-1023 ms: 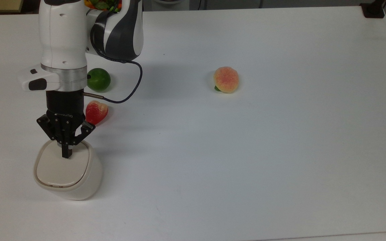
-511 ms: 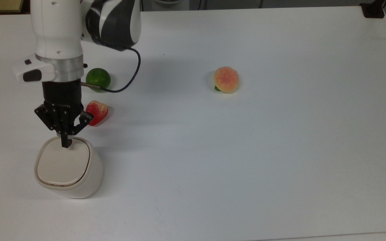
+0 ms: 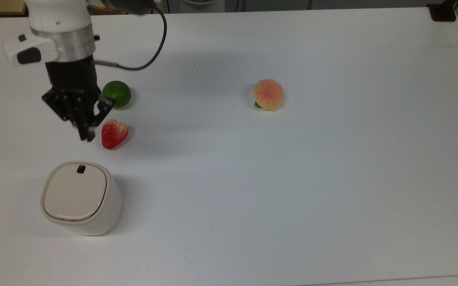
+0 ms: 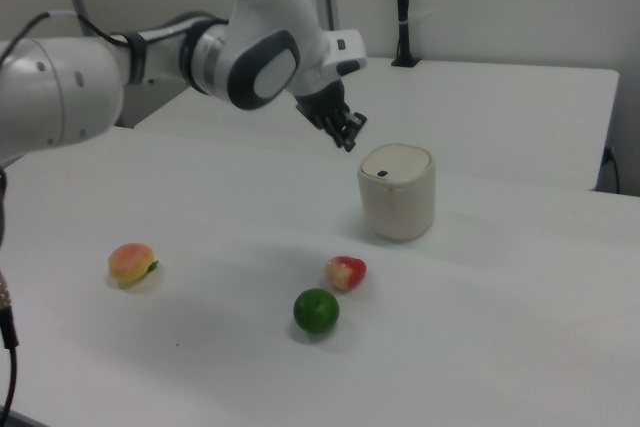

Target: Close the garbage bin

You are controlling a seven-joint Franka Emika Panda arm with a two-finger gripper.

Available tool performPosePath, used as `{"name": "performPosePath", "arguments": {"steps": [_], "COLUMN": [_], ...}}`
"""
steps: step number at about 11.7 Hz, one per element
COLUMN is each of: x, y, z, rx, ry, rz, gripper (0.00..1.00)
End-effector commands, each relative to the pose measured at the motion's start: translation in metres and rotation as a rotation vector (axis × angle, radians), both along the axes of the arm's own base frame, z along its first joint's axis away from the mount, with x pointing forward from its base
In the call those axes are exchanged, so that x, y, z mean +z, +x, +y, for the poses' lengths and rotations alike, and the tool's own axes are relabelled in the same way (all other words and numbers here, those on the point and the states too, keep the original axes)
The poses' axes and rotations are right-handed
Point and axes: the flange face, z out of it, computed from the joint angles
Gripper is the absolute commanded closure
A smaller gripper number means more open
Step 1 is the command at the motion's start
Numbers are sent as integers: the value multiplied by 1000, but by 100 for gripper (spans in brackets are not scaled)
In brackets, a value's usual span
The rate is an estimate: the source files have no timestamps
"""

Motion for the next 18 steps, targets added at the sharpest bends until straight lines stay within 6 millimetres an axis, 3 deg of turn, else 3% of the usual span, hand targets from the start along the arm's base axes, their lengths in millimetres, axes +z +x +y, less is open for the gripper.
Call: {"name": "performPosePath", "arguments": {"steps": [1,2,5,9,10,13,15,16,18], "x": [59,76,112,150,156,170,164,154,146], "y": [-62,-77,-114,-144,-150,-181,-202,-207,-203], "z": [9,14,33,86,91,116,147,161,169], "rx": [-4,-12,23,-11,-10,36,83,103,137], "ry": [163,181,200,217,217,201,123,58,24], "rz": [161,197,295,364,363,397,419,436,432], "gripper": [4,0,0,0,0,0,0,0,0]}}
